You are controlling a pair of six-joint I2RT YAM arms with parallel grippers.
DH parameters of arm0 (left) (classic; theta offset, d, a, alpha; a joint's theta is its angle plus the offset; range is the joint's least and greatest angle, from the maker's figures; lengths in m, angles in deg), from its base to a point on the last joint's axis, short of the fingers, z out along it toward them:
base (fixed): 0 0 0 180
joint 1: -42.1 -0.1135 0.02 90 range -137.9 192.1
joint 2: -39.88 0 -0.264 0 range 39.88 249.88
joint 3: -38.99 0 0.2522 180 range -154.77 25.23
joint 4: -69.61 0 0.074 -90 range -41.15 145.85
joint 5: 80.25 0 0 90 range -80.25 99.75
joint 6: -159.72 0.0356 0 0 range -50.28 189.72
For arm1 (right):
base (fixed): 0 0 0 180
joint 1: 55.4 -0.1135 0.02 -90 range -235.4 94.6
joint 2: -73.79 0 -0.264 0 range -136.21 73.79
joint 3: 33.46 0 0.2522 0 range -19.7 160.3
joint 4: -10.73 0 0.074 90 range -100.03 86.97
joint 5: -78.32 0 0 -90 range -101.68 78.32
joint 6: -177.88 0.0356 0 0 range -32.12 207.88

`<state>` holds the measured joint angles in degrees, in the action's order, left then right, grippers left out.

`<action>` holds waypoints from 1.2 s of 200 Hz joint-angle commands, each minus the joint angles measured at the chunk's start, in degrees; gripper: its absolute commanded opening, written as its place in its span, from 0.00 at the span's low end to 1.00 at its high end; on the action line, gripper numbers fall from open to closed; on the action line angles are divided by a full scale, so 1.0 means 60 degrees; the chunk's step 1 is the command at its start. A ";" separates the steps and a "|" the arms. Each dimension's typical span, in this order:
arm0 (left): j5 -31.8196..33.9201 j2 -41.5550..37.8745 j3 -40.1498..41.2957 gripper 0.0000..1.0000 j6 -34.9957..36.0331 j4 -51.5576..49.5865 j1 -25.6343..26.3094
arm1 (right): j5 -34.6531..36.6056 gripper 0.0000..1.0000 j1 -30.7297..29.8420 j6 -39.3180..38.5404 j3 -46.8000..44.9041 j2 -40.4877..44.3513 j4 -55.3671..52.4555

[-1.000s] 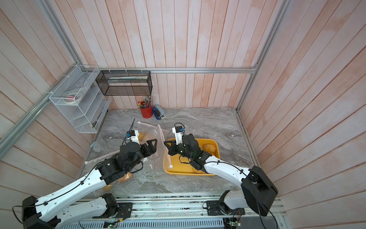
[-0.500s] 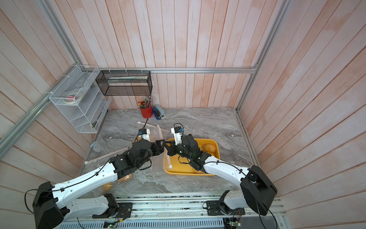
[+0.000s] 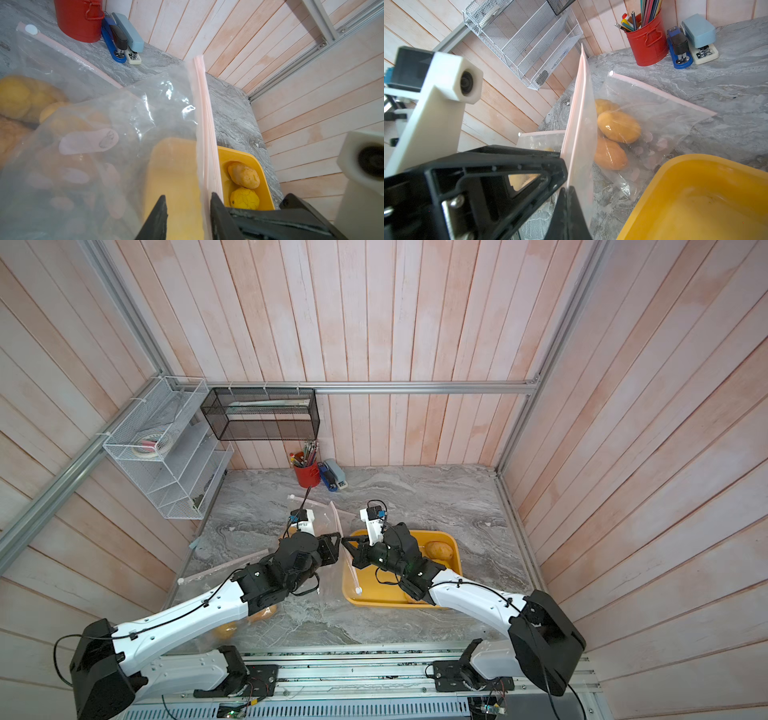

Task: Put the potatoes into a zipper bag and zip it
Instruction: Open the zipper of the food storage bag.

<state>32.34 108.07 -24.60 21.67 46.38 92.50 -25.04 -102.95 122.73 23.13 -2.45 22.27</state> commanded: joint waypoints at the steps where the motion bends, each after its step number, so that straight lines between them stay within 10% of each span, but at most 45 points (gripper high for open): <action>1: 0.0161 -0.0145 0.0005 0.31 -0.0055 -0.0178 0.0024 | 0.0226 0.00 -0.0078 -0.0005 -0.0063 0.0132 0.0140; 67: -0.0001 -0.0006 -0.0372 0.00 -0.0199 -0.1109 0.0007 | 0.0807 0.00 -0.0077 -0.0070 -0.0015 0.0152 -0.0131; 132: 0.0665 0.0286 -0.1749 0.00 -0.0285 -0.3554 -0.0068 | 0.2235 0.00 -0.0130 0.0125 -0.0048 0.0064 -0.1206; 191: 0.1618 0.2120 -0.5553 0.00 -0.2002 -0.9811 0.0069 | 0.4312 0.00 -0.0438 0.0636 -0.0027 -0.0199 -0.2504; 240: 0.1555 0.0697 -0.5143 0.00 -0.1434 -0.8903 0.0071 | 0.4518 0.00 -0.0689 0.0622 0.0245 -0.0745 -0.2549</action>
<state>40.03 118.12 -55.94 11.83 -6.08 92.80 -0.93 -106.60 125.81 23.15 -5.43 9.29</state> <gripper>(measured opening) 0.046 0.040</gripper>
